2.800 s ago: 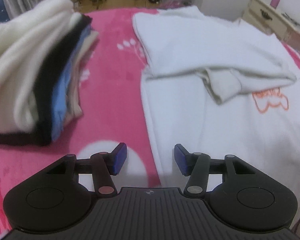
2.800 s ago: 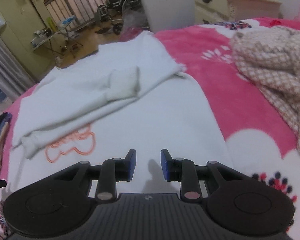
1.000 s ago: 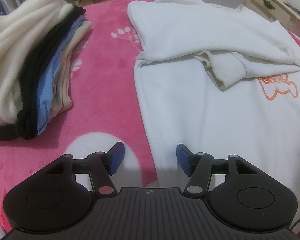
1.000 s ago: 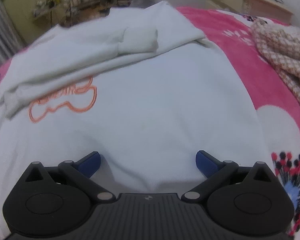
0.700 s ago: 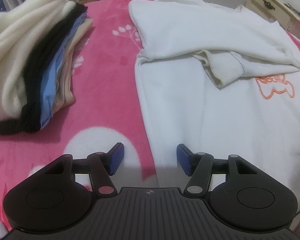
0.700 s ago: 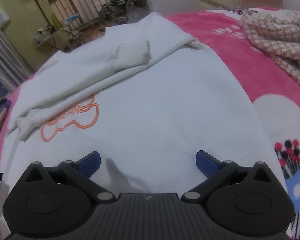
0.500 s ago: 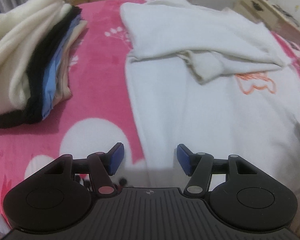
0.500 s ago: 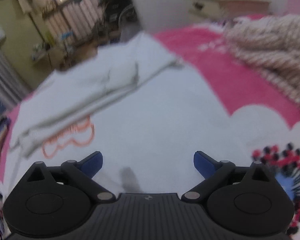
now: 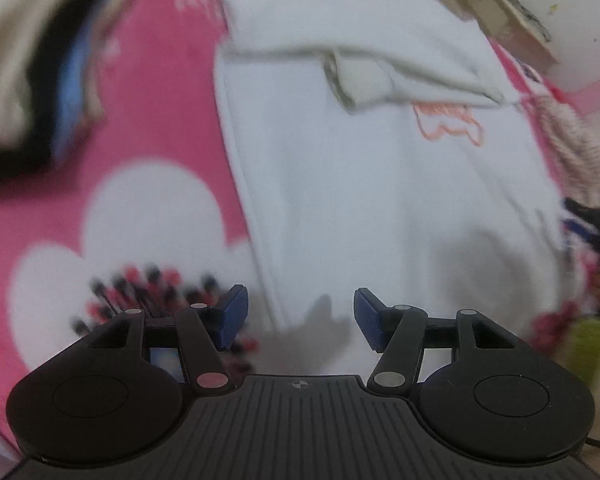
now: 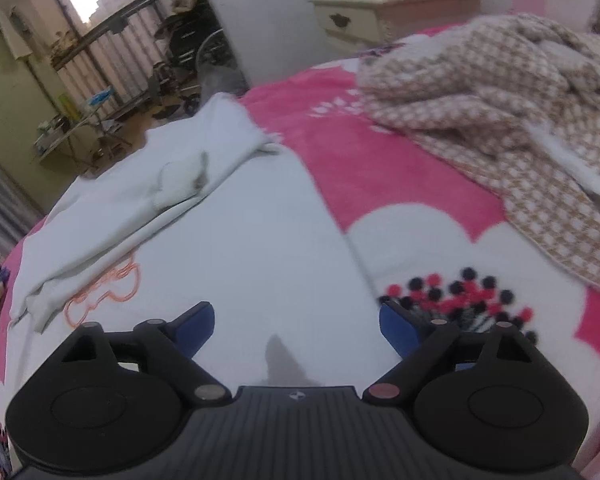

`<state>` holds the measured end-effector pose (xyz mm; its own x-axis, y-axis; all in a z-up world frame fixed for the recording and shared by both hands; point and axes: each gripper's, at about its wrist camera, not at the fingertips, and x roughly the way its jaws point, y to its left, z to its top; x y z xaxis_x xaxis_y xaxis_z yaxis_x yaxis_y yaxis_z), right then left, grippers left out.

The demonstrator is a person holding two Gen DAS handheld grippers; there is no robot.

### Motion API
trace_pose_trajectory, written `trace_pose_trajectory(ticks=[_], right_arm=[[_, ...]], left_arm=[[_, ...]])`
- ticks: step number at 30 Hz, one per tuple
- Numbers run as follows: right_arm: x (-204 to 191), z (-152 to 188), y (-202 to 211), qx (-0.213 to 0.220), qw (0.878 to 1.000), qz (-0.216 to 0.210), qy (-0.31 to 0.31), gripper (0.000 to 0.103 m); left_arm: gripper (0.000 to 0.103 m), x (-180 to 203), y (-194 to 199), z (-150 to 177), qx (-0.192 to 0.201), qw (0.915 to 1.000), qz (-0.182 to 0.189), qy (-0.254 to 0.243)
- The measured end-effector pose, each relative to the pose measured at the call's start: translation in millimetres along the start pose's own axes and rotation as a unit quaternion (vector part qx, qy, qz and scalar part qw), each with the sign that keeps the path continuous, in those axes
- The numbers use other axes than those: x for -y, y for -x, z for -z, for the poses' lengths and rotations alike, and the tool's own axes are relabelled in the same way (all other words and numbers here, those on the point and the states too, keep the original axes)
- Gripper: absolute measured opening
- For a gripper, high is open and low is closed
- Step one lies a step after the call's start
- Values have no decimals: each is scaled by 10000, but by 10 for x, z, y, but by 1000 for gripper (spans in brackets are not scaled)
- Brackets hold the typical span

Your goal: Fold clothes

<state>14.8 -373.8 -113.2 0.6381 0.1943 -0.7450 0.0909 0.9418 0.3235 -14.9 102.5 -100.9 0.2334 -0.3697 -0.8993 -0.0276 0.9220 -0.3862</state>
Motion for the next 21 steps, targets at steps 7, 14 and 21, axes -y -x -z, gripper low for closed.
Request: trace_pose_trajectory(ticks=[7, 14, 21], right_arm=[[144, -27, -38, -29, 9993, 22, -366, 91], [147, -31, -59, -42, 9990, -47, -452, 91], [223, -17, -58, -102, 9985, -61, -542, 91]], left_arm=[[58, -155, -204, 276, -819, 9937, 686, 347], [57, -130, -333, 212, -418, 9951, 761, 481], [55, 16, -495, 362, -690, 9967, 424, 83]])
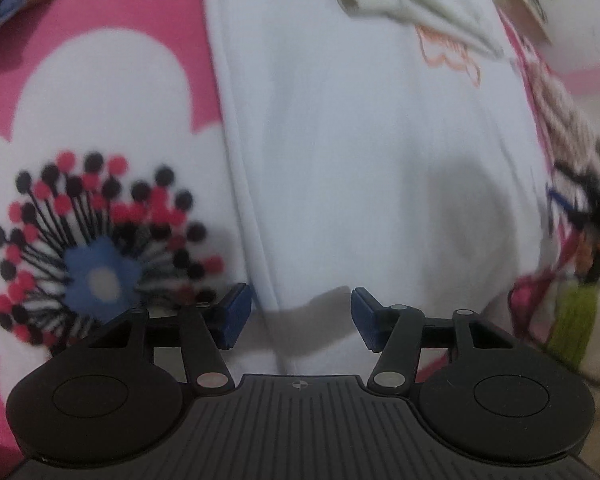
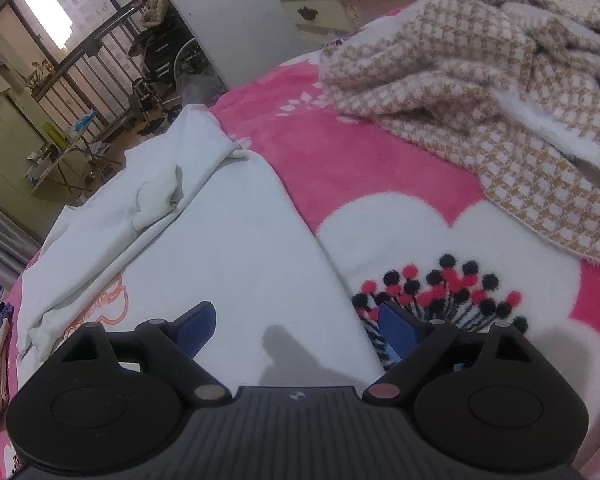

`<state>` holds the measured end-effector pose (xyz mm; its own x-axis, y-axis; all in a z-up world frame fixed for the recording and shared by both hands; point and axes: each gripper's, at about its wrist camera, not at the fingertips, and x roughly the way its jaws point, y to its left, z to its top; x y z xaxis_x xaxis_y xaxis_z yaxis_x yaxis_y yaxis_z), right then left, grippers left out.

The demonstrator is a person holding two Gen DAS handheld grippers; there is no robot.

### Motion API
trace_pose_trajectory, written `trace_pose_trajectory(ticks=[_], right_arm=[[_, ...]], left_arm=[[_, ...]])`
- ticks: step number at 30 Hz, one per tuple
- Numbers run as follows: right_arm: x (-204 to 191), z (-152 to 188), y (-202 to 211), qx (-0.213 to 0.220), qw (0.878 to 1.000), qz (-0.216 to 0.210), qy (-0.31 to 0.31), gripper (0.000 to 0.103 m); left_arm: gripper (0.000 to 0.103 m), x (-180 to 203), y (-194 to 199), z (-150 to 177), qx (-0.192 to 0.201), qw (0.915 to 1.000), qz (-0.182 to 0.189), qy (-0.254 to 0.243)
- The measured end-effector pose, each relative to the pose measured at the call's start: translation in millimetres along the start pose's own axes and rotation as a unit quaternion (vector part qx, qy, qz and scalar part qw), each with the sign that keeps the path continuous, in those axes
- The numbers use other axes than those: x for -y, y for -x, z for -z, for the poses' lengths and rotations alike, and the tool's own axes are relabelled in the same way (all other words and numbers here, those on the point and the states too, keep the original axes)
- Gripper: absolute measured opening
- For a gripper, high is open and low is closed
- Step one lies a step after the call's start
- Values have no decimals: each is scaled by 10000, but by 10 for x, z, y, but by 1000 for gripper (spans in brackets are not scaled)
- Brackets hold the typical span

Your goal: Fold clothes

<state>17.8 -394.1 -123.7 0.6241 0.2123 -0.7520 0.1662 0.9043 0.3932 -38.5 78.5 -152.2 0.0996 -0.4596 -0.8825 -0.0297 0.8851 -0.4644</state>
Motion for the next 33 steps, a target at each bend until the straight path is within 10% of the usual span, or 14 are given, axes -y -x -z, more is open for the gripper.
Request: trace_pose_trajectory(ticks=[14, 33], right_arm=[[119, -205, 112, 121, 9997, 12, 221, 83], [682, 172, 97, -2009, 9737, -940, -522, 59]], left_arm=[[53, 229, -285, 176, -1201, 9852, 767, -948], [49, 115, -255, 104, -1022, 9903, 714, -618]])
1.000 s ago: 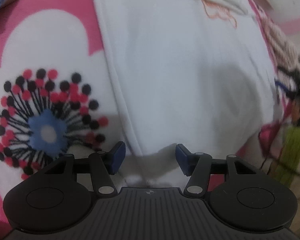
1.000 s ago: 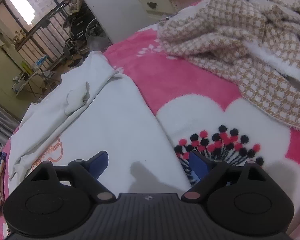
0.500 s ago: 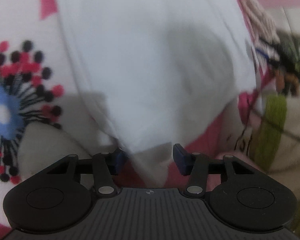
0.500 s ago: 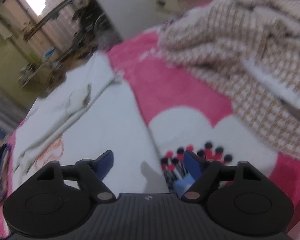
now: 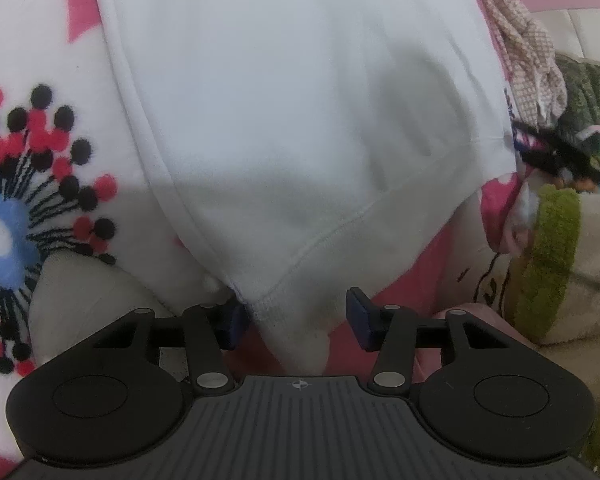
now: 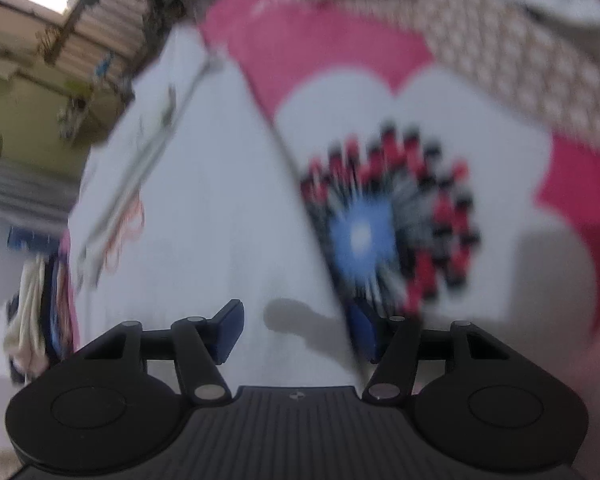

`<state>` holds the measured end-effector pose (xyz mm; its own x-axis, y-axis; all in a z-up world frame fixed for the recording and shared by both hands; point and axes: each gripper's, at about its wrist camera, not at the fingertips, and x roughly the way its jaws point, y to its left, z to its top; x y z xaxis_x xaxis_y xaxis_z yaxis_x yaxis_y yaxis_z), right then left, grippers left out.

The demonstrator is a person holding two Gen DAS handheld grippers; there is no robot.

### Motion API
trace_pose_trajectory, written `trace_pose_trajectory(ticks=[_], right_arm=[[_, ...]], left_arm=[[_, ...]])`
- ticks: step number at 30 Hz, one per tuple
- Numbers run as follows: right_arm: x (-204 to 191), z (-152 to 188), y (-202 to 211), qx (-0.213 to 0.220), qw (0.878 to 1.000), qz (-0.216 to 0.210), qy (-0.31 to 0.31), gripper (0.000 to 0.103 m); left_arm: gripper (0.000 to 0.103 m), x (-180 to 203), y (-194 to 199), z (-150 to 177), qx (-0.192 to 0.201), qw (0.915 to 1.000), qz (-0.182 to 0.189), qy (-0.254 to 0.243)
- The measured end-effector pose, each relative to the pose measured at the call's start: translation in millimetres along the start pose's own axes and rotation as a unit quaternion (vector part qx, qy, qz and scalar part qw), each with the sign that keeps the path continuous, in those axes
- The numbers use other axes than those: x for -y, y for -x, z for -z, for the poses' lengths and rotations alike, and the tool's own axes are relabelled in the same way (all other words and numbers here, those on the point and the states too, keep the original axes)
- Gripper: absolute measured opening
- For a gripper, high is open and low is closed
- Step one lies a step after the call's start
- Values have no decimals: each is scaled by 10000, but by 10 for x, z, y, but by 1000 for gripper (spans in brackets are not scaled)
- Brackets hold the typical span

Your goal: Fold clothes

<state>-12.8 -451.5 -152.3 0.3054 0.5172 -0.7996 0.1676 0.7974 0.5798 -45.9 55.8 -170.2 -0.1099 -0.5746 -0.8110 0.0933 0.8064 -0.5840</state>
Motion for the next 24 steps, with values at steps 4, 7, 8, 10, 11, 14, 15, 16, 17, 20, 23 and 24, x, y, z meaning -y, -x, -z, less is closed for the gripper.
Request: trace_pose_trajectory(ticks=[4, 7, 8, 10, 11, 14, 15, 16, 17, 20, 23, 24], right_arm=[[-10, 101, 25, -296, 9995, -98, -25, 43], [-17, 107, 7, -410, 9985, -360, -44, 27], [-14, 108, -4, -429, 9983, -388, -43, 26], [20, 114, -52, -505, 9981, -346, -106, 18], [36, 117, -76, -542, 9979, -326, -138, 10], [24, 121, -87, -533, 9979, -329, -146, 9], [13, 122, -84, -517, 9980, -338, -140, 9], [9, 123, -88, -513, 9981, -323, -138, 9], [18, 123, -110, -540, 9981, -267, -149, 9], [26, 114, -150, -567, 9979, -263, -176, 8], [-47, 149, -66, -407, 9982, -439, 16, 7], [-72, 151, -19, -346, 9982, -495, 37, 7]], left_arm=[[47, -13, -12, 11, 26, 10000, -4, 75], [46, -12, -32, 14, 43, 9999, 5, 147], [46, -6, -37, 12, 41, 9999, -2, 141], [45, 19, -58, 11, 43, 9999, -43, 98], [38, 24, -53, 11, 50, 9999, -102, 75], [21, 29, -8, 33, 65, 9998, -193, -39], [18, 40, -9, 32, 49, 9998, -144, -89], [15, 51, -10, 32, 34, 9999, -95, -140], [13, 64, -13, 30, 17, 9998, -66, -197], [7, 137, -27, 21, 18, 9987, -236, -443], [5, 207, 69, 46, 156, 9975, -213, -662], [4, 213, 119, 48, 219, 9971, -159, -705]])
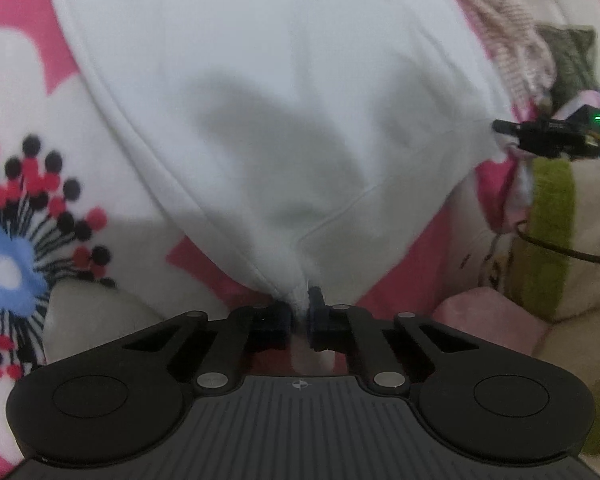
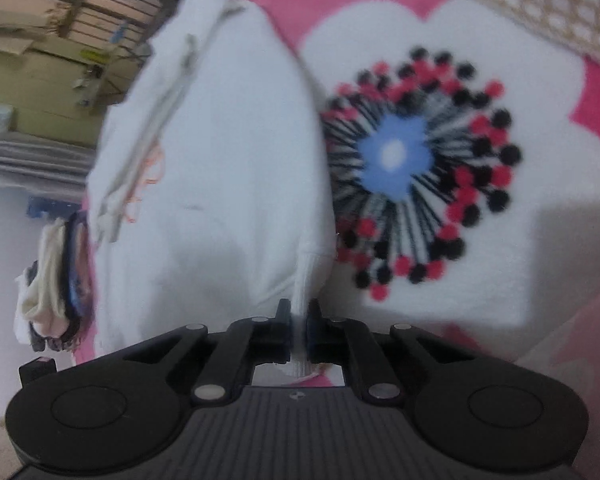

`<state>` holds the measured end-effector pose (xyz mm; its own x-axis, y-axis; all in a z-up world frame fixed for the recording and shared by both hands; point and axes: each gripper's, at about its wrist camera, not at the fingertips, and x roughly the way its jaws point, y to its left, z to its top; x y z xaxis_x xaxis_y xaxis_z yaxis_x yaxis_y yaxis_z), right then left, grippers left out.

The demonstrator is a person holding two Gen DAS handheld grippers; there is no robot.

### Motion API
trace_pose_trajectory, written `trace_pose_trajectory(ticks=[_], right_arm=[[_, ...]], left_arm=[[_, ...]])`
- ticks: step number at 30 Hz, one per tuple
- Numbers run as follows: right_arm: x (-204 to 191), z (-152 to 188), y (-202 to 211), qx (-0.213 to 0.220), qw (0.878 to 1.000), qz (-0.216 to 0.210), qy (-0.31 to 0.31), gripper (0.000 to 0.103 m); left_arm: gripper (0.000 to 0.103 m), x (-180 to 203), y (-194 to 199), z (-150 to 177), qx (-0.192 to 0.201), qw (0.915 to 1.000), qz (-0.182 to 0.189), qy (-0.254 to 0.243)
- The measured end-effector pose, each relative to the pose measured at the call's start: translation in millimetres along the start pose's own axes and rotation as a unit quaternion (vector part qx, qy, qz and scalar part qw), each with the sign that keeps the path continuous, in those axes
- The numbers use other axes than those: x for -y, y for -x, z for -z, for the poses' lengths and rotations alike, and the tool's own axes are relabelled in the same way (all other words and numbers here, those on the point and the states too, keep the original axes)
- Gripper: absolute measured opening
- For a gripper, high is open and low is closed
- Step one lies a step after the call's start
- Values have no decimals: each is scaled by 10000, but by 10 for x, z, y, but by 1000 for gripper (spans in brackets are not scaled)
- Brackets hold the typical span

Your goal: Fold clothes

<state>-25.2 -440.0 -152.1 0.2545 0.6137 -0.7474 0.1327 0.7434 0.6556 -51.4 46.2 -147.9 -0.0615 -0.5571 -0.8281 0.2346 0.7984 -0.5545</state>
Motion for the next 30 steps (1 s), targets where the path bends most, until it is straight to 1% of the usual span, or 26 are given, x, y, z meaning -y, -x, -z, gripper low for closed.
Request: trace_pose_trajectory(ticks=[3, 5, 7, 9, 11, 14, 16, 19, 22, 24, 26, 30], right_arm=[[-98, -12, 119, 221, 9996, -177, 66, 7], [-171, -44, 189, 404, 9987, -304, 98, 7], [-245, -76, 259, 586, 9973, -431, 129, 7], [-326, -126, 293, 737, 9953, -612, 144, 7], [-433, -213, 296, 875, 9926, -812, 236, 7], [-593, -418, 314, 1126, 9871, -1078, 378, 7], [-705, -568, 287, 1296, 9829, -1246, 400, 7], [-925, -869, 227, 1444, 9772, -1457, 556, 7], [-1176, -1267, 114, 1525, 9721, -1600, 790, 7], [-1351, -1548, 11, 1601, 9685, -1658, 941, 7], [-1512, -1854, -100, 1687, 9637, -1752, 1098, 7], [-1781, -2419, -378, 1819, 9568, -1920, 1206, 7]], left_arm=[[4, 36, 144, -18, 256, 9995, 156, -86], [4, 86, 252, -46, 508, 9985, 136, -172], [4, 141, 392, -85, 873, 9959, 55, -248], [4, 185, 546, -129, 1289, 9912, 54, -308], [3, 214, 668, -183, 1604, 9865, 38, -330], [3, 171, 837, -291, 2108, 9774, 47, -146], [3, 113, 941, -369, 2449, 9695, 45, -14], [3, 74, 1136, -566, 2970, 9548, 102, 102], [3, 19, 1342, -775, 3509, 9362, 136, 170], [3, -42, 1452, -929, 3797, 9248, 56, 243], [3, -101, 1530, -1096, 4013, 9152, -50, 355], [3, -306, 1715, -1453, 4405, 8952, -275, 625]])
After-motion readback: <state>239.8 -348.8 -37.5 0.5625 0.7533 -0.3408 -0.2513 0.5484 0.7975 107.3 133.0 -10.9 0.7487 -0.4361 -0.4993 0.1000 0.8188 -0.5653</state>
